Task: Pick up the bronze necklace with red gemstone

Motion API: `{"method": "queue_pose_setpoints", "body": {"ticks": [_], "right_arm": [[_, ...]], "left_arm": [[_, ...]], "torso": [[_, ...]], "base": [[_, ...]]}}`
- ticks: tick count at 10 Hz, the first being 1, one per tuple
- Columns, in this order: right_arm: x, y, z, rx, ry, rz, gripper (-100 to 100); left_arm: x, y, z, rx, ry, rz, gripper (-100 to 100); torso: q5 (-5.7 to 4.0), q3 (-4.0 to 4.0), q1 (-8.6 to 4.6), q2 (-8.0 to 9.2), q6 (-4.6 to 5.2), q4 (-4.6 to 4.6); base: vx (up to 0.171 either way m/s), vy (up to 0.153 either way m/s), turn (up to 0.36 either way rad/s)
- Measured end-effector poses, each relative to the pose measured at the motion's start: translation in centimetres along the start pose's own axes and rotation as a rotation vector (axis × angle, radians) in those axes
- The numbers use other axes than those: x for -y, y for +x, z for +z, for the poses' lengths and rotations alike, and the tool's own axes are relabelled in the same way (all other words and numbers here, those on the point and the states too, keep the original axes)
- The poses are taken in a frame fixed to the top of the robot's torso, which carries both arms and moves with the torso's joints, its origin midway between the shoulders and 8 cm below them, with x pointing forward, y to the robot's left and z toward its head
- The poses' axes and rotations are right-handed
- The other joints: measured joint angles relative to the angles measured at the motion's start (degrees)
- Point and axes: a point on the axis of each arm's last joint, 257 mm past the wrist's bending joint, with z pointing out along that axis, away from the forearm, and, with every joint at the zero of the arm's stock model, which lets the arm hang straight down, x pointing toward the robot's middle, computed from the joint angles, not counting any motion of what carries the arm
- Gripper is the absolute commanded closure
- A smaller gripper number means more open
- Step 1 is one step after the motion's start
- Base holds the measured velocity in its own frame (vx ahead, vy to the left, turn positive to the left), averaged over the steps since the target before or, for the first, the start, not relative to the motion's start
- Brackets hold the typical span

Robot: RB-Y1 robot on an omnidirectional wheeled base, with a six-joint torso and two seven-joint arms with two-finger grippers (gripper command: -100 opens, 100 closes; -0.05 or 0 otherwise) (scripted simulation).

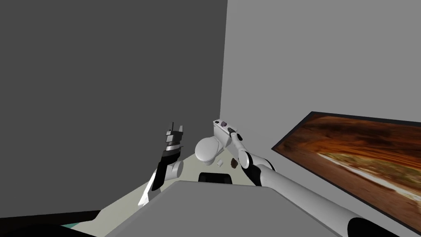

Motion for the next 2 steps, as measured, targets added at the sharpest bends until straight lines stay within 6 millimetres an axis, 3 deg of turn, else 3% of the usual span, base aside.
{"method": "queue_pose_setpoints", "body": {"ticks": [1,2], "right_arm": [[-0.07,0.14,0.09,-0.007,-0.011,0.003,100],[-0.12,0.14,0.08,-0.008,-0.014,0.004,0]], "left_arm": [[0.0,0.0,0.0,0.0,0.0,0.0,0],[0.0,0.0,0.0,0.0,0.0,0.0,0]], "torso": [[0.0,0.02,-0.01,0.02,0.01,0.01],[0.01,-0.02,0.07,-0.07,0.05,0.01]], "base": [[-0.035,-0.03,0.025],[-0.006,-0.005,-0.006]]}}
